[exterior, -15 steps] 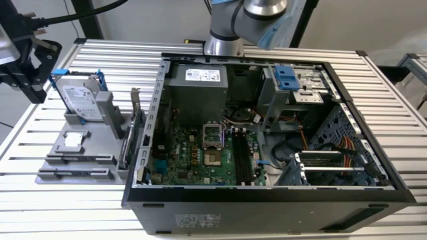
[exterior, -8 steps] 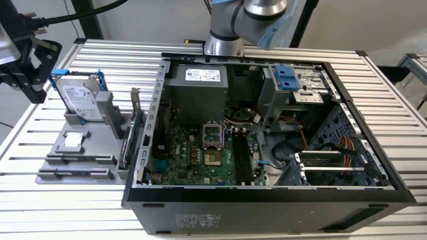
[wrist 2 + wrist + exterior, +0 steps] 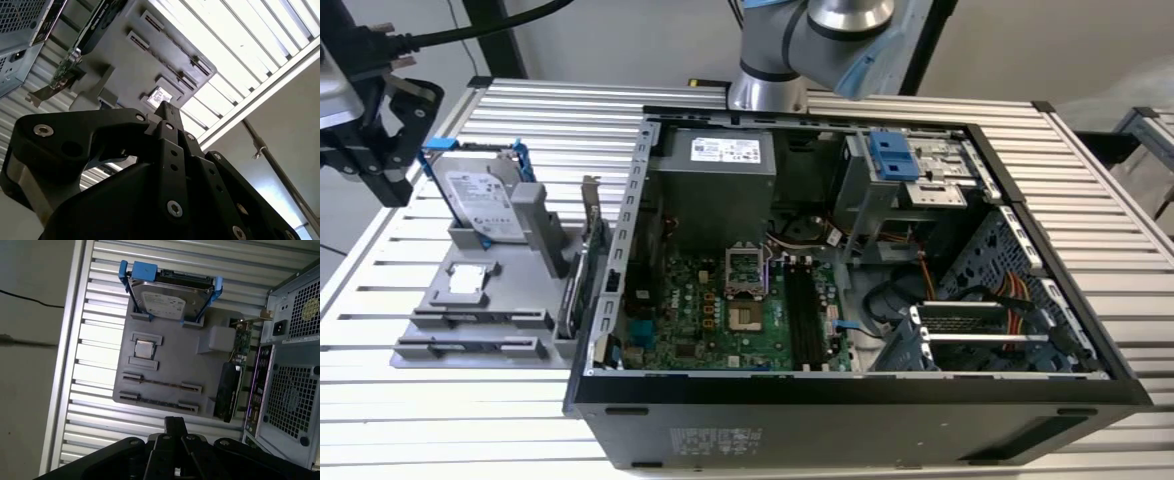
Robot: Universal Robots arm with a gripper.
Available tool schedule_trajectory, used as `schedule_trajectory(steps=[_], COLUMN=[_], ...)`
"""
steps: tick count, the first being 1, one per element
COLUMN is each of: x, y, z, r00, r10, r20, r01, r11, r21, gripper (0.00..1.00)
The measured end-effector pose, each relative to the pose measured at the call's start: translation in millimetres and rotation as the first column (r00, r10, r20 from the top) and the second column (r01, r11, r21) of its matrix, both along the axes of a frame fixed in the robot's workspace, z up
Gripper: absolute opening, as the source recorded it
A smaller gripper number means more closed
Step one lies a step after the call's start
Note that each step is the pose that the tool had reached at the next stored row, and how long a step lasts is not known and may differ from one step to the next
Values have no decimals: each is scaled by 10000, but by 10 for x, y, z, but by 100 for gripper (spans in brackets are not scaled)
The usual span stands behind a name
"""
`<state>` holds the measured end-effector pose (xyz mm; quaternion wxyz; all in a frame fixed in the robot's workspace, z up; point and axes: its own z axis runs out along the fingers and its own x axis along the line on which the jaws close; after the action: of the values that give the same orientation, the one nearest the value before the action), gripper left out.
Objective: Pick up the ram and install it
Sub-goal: 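Pick up the ram and move it above insertion slot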
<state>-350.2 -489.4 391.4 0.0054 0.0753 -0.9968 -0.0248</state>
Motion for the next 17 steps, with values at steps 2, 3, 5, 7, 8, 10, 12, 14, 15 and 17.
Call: schedule_trajectory(steps=[2, 3, 5, 7, 8, 10, 12, 14, 15, 17], x=[0, 0, 0, 0, 0, 0, 0, 0, 0, 0], y=[0, 0, 0, 0, 0, 0, 0, 0, 0, 0], z=[0, 0, 0, -1, -1, -1, 0, 0, 0, -1], r00=[10000, 10000, 9999, 9999, 9998, 9997, 9996, 9993, 9992, 9989], r10=[45, 67, 117, 166, 190, 244, 298, 362, 394, 464], r20=[0, 1, 1, 1, 1, 1, 1, 1, 1, 0], r01=[-45, -67, -117, -166, -190, -244, -298, -362, -394, -464], r11=[10000, 10000, 9999, 9999, 9998, 9997, 9996, 9993, 9992, 9989], r21=[0, 0, 0, 1, 1, 0, 0, 0, 0, 0], gripper=[0, 0, 0, 0, 0, 0, 0, 0, 0, 0])
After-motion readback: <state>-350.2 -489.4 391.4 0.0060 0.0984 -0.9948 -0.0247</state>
